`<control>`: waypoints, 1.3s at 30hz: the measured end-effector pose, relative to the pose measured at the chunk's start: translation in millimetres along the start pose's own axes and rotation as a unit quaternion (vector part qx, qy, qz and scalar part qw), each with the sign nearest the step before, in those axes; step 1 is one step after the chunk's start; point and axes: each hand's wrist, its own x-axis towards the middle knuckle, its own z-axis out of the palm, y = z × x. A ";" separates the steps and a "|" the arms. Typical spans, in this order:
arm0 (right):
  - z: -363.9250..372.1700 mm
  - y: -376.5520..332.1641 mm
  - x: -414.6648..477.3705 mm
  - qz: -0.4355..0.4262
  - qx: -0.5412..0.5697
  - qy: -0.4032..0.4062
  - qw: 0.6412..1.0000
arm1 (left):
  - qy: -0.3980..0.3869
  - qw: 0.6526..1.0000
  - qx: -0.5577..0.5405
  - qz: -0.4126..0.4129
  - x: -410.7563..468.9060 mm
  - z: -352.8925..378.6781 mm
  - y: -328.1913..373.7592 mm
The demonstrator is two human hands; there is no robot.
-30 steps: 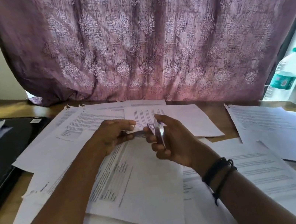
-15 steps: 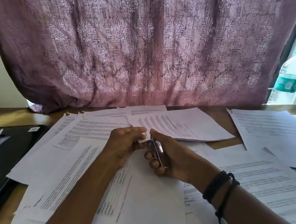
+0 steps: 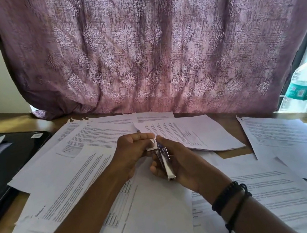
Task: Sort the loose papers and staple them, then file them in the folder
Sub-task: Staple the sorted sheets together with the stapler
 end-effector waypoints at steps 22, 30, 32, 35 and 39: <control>-4.6 -0.9 1.6 -0.032 0.059 0.073 0.995 | 0.002 0.998 -0.026 -0.052 -2.4 5.8 6.9; -10.5 -11.6 -8.0 -0.069 -0.553 -0.005 0.831 | 0.121 0.990 -0.060 -0.048 2.1 -6.7 15.4; -15.0 -9.5 -7.4 -0.115 -0.617 -0.012 0.778 | 0.123 0.989 -0.067 -0.042 3.6 -10.1 15.9; -22.2 -17.0 -14.2 -0.137 -0.648 -0.007 0.749 | 0.171 0.983 -0.065 -0.021 6.3 -14.0 15.1; -31.3 -33.3 -19.7 -0.215 -0.538 0.070 0.812 | 0.213 0.969 -0.114 0.041 8.4 -16.7 19.3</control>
